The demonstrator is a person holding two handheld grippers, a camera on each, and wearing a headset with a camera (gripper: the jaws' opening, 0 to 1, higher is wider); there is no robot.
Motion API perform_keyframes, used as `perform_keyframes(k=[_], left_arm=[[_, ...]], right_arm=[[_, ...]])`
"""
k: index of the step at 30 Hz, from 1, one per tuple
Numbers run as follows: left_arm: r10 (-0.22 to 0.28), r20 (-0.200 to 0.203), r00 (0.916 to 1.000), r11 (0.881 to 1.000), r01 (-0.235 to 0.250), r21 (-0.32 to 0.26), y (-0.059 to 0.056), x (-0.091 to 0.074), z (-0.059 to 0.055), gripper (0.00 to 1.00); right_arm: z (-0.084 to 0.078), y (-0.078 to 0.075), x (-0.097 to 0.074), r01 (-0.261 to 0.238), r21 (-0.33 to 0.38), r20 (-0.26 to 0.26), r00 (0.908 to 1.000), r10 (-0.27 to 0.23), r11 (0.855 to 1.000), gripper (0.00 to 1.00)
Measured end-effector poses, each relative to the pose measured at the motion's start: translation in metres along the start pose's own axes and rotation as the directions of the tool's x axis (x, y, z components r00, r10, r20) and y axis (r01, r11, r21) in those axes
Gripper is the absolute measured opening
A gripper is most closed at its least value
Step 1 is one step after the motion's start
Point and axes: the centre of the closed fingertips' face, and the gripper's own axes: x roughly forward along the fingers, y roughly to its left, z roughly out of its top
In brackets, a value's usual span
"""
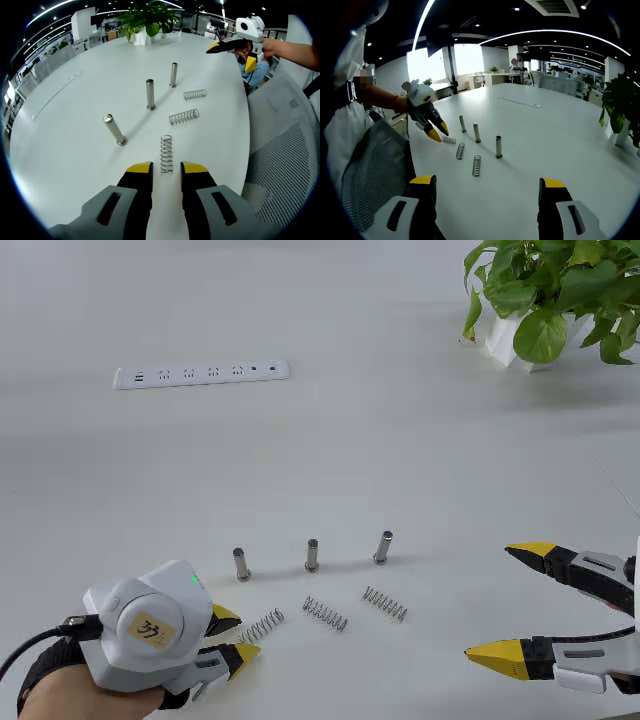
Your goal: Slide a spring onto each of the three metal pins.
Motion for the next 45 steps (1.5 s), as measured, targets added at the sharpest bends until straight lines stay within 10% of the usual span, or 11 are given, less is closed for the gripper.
perform_keyframes(k=[45], left_arm=[[-0.001,-0.076,0.9971,0.999,0.005,0.054,0.0008,0.0032,-0.0069,0.07]], right_arm=[[-0.0027,0.0036,0.0016,0.002,0.021,-0.008,1.0,-0.002,1.0,0.8]])
